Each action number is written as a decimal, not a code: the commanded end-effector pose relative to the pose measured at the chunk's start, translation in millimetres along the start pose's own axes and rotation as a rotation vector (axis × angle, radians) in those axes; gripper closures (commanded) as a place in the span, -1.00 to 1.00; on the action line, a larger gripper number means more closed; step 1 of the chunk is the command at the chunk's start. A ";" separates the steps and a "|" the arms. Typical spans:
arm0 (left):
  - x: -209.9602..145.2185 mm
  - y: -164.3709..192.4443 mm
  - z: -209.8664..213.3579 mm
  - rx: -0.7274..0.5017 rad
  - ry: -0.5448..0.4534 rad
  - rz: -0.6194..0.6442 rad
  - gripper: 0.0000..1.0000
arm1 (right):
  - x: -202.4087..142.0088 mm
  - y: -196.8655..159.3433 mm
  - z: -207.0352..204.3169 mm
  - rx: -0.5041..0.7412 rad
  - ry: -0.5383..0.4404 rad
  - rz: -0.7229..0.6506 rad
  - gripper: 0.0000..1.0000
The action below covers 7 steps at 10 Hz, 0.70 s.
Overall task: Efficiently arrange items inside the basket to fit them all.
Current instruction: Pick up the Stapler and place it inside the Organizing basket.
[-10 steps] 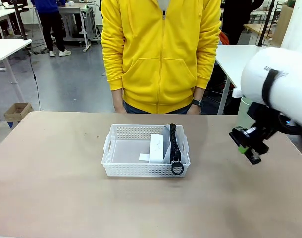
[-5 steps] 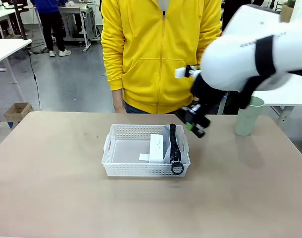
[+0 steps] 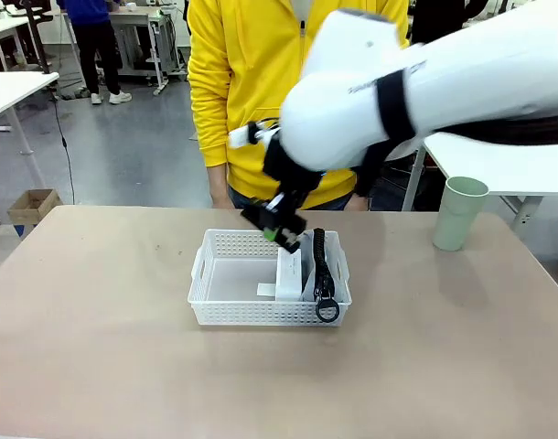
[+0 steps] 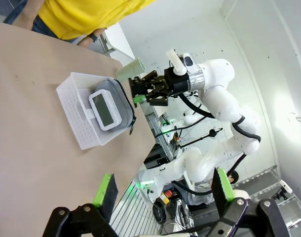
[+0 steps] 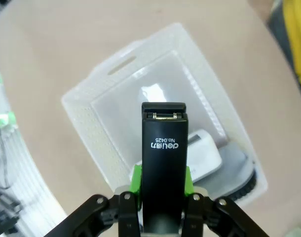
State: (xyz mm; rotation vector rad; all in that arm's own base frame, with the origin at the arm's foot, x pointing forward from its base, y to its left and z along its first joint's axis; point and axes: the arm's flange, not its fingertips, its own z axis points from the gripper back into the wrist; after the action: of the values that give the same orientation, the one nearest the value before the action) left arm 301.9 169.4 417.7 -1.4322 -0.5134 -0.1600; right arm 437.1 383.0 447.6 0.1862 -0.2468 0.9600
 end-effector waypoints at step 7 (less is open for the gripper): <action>0.0 -3.4 -1.4 0.002 -0.014 0.008 -1.00 | 64.6 14.9 -136.3 0.022 0.137 0.160 0.27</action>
State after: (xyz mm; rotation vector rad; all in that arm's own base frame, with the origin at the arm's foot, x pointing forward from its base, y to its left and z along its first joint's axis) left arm 302.0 169.4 417.7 -1.4319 -0.5135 -0.1600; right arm 469.5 469.1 335.8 0.1116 -0.1250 1.0908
